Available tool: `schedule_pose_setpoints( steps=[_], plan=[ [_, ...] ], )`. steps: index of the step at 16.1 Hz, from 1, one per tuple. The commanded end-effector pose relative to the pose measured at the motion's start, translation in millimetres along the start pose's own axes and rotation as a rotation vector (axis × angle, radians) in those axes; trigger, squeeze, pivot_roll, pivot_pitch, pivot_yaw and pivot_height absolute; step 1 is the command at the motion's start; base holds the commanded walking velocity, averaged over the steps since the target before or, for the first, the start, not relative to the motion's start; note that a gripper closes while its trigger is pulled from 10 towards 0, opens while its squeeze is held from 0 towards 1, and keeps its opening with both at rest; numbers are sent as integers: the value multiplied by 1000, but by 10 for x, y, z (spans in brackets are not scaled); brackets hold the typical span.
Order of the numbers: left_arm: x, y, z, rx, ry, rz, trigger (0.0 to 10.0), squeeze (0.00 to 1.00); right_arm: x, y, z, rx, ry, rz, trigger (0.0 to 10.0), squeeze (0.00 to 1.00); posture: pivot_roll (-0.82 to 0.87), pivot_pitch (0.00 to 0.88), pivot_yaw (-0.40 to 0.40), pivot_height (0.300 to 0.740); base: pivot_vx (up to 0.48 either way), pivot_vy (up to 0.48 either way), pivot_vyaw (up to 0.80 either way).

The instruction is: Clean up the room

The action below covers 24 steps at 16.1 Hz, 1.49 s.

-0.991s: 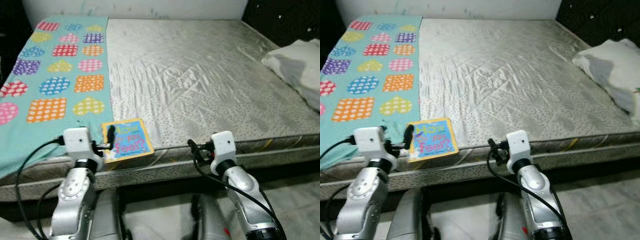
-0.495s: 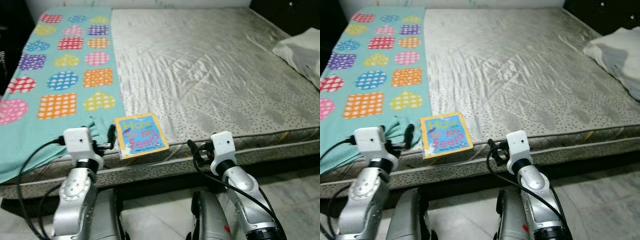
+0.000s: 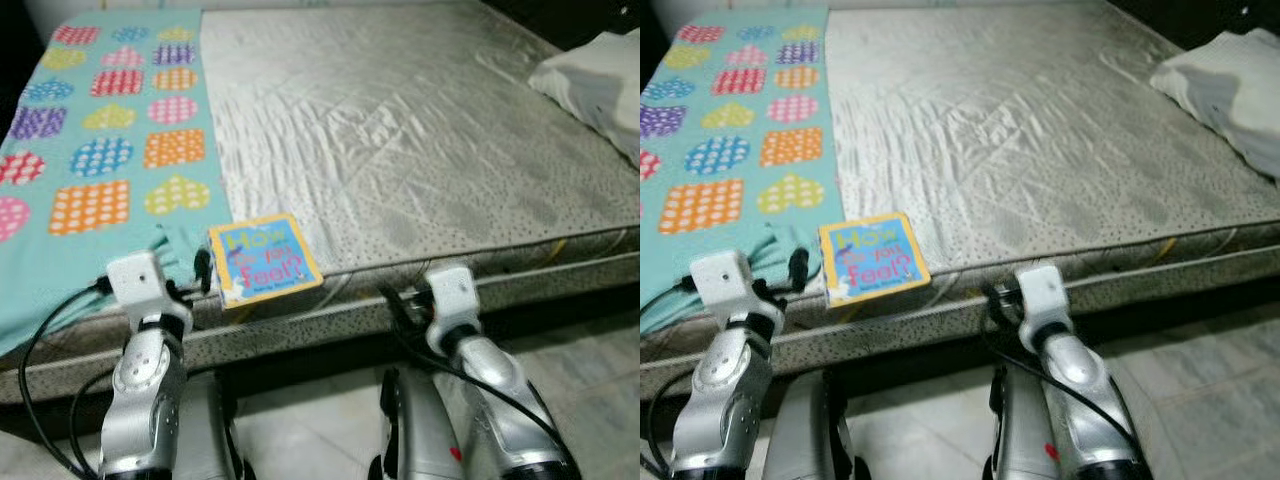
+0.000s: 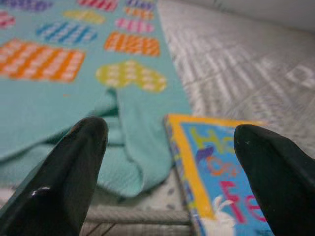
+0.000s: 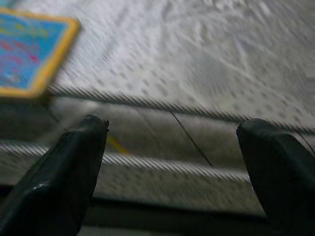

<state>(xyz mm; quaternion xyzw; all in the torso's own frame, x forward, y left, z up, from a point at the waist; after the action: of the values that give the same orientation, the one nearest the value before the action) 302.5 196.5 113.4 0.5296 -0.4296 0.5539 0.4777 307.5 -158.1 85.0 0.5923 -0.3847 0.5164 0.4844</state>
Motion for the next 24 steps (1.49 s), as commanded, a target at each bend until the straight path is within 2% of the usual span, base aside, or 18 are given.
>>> schedule_pose_setpoints(
  steps=[1, 3, 5, 9, 10, 12, 13, 14, 16, 21, 22, 24],
  plan=[
    [5, -55, -58, 30, 8, -18, 10000, 0, 36, 18, 44, -9, -4, 9, 10000, 0, -36, 145, -14, 484, 0, 0, 0],
    [22, -141, -89, 46, 21, -32, 10000, 0, 57, 51, 87, -15, -1, 12, 10000, 0, -41, 151, -18, 484, 0, 0, 0],
    [50, -286, -137, 57, 70, -53, 10000, 0, 114, 170, 186, -25, 17, 15, 10000, 0, -60, 164, -19, 484, 0, 0, 0],
    [-54, -335, -207, 77, 100, -118, 10000, 0, 183, 381, 361, -66, 36, 6, 10000, 0, -86, 177, -26, 484, 0, 0, 0],
    [-135, -348, -218, 69, 130, -166, 10000, 0, 233, 475, 381, -49, 32, -1, 10000, 0, -98, 177, -31, 484, 0, 0, 0],
    [-233, -358, -197, 38, 131, -229, 10000, 0, 275, 564, 322, 21, 25, -13, 10000, 0, -113, 181, -33, 484, 0, 0, 0],
    [-315, -365, -167, 6, 140, -285, 10000, 0, 290, 639, 233, 107, 27, -35, 10000, 0, -113, 181, -33, 484, 0, 0, 0],
    [-354, -387, -159, -10, 137, -308, 10000, 0, 298, 699, 177, 167, 67, -57, 10000, 0, -133, 179, -36, 484, 0, 0, 0],
    [-422, -412, -116, -65, 144, -360, 10000, 0, 308, 705, 200, 162, 95, -66, 10000, 0, -138, 173, -39, 484, 0, 0, 0],
    [-387, -463, -83, -102, 148, -365, 10000, 0, 366, 645, 110, 205, 128, -55, 10000, 0, -136, 159, -42, 484, 0, 0, 0],
    [-397, -444, -71, -93, 139, -368, 10000, 0, 352, 638, 107, 210, 126, -60, 10000, 0, -134, 154, -41, 484, 0, 0, 0],
    [-441, -307, -23, -79, 154, -377, 10000, 0, 344, 628, 121, 212, 131, -61, 10000, 0, -135, 151, -38, 484, 0, 0, 0]
  ],
)
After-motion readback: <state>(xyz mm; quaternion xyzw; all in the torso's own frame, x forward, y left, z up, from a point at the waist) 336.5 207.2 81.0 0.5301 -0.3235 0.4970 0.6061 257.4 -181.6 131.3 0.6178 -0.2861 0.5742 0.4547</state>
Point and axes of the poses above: a point about 5 cm out from each wrist's last joint towards the gripper, its own y axis pointing back from the gripper into the wrist, its own x axis along the axis of the wrist's last joint, z = x × y, the point moved 2 cm from there along -y, pointing out of the wrist towards the gripper, and after that the axes turned 8 degrees about -y, right-handed, at the moved point
